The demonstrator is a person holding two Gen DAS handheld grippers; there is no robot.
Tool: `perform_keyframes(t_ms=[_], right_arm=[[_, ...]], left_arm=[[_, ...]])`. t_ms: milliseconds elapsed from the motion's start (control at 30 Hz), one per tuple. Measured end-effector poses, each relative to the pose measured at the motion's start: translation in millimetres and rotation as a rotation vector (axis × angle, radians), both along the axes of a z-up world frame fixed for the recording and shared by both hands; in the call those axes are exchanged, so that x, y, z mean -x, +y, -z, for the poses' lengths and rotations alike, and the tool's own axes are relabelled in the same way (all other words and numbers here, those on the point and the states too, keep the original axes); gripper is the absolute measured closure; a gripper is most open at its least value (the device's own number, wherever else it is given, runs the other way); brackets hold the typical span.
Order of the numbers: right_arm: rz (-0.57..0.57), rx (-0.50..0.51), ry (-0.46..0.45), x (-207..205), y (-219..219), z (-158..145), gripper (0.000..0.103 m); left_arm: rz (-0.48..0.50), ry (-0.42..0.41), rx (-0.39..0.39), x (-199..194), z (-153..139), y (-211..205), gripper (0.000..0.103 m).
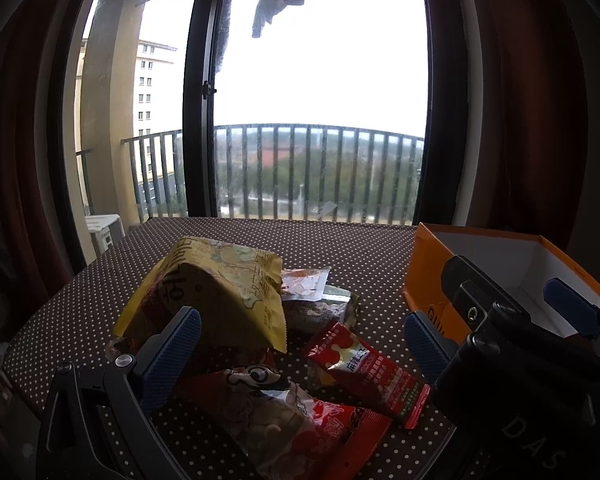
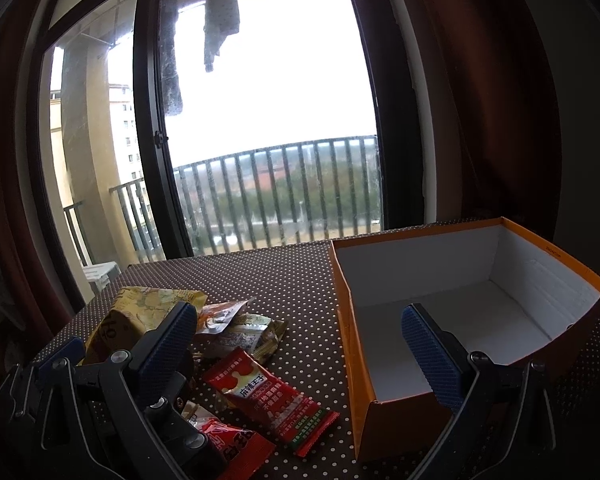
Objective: Organize snacks
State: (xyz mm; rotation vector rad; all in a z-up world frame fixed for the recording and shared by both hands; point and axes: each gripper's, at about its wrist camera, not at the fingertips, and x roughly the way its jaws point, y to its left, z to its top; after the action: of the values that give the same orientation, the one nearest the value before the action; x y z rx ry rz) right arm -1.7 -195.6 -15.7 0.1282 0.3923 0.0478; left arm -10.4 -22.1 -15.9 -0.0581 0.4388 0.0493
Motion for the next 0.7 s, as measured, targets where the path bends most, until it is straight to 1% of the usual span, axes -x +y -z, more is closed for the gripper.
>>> perform_keyframes(t_ms=[167,300,333,467,533,633,700], right_arm=[[-0.022,-0.011,0.018,-0.9,2.6,14.5,0.0],[-0.041,0.006,0.039,1.6,9.6,27.4,0.001],[-0.038,0.026,0.026,4.5,12.5,28.8,0.0],[-0.033,0.063,0.004,11.9,18.4,30.1,0.001],[-0.031,0.067,0.0,14.9,19.8,30.1,0.001],[-0.032,0.072,-0.003,19.3,20.1,28.1,0.001],[-0.051,0.068,-0.008,22.9,22.0,26.3,0.003]], left_arm=[[-0.014,0.02,0.003,2.1,14.9,5.1,0.002],[-0.017,0.044,0.011,5.0,27.9,10.2,0.001],[-0.016,0.048,0.018,5.4,31.0,11.2,0.001],[-0.002,0.057,0.032,9.4,35.8,15.2,0.001],[-0.001,0.056,0.025,12.4,36.1,15.6,0.001],[0.015,0.059,0.034,17.2,35.1,15.8,0.001],[0.024,0.065,0.032,20.2,35.3,13.8,0.001]])
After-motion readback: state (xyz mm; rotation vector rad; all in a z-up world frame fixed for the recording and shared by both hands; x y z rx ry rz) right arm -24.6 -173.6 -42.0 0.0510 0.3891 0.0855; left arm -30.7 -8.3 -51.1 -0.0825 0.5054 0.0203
